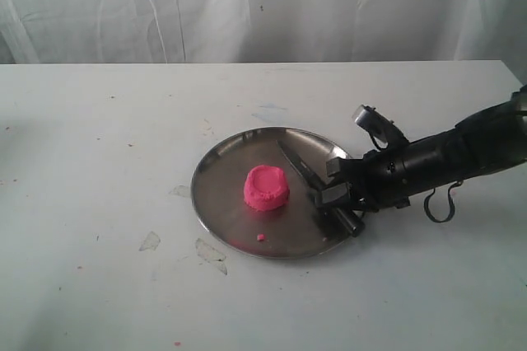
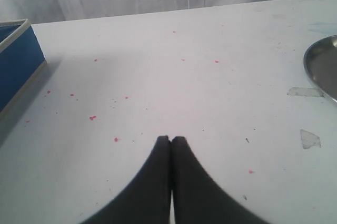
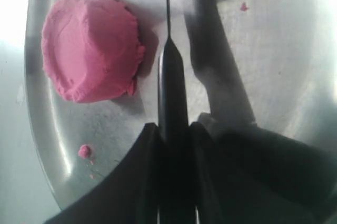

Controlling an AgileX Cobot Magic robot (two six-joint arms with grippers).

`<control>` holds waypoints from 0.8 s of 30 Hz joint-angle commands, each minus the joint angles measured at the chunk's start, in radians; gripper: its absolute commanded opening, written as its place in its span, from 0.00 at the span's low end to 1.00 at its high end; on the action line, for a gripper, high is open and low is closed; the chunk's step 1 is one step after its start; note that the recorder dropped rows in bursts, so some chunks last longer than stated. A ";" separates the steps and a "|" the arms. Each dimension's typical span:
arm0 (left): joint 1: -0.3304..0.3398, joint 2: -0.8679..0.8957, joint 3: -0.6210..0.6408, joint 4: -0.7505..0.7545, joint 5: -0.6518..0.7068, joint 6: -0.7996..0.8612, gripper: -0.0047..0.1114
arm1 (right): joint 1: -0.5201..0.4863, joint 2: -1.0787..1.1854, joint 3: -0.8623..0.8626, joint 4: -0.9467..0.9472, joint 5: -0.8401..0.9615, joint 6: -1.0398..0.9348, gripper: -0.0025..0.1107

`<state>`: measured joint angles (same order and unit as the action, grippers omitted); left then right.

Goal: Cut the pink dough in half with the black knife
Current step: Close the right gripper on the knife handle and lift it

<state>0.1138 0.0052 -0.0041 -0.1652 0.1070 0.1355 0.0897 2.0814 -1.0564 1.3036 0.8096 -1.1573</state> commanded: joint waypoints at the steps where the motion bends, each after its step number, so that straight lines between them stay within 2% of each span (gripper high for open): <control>1: 0.003 -0.005 0.004 -0.005 -0.001 -0.001 0.04 | 0.000 -0.089 -0.011 -0.016 -0.073 -0.029 0.10; 5: 0.003 -0.005 0.004 -0.005 -0.001 -0.001 0.04 | 0.003 -0.194 -0.011 -0.058 -0.081 -0.052 0.08; 9: 0.003 -0.005 0.004 -0.005 -0.001 -0.001 0.04 | 0.031 -0.303 -0.011 -0.182 -0.094 -0.026 0.07; 19: 0.003 -0.005 0.004 -0.005 -0.001 -0.001 0.04 | 0.201 -0.462 -0.011 -0.715 -0.155 0.384 0.07; 24: 0.003 -0.005 0.004 -0.005 -0.001 -0.001 0.04 | 0.283 -0.474 -0.005 -0.829 -0.180 0.500 0.07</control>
<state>0.1138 0.0052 -0.0041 -0.1652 0.1070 0.1355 0.3339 1.6233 -1.0635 0.5297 0.6661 -0.7242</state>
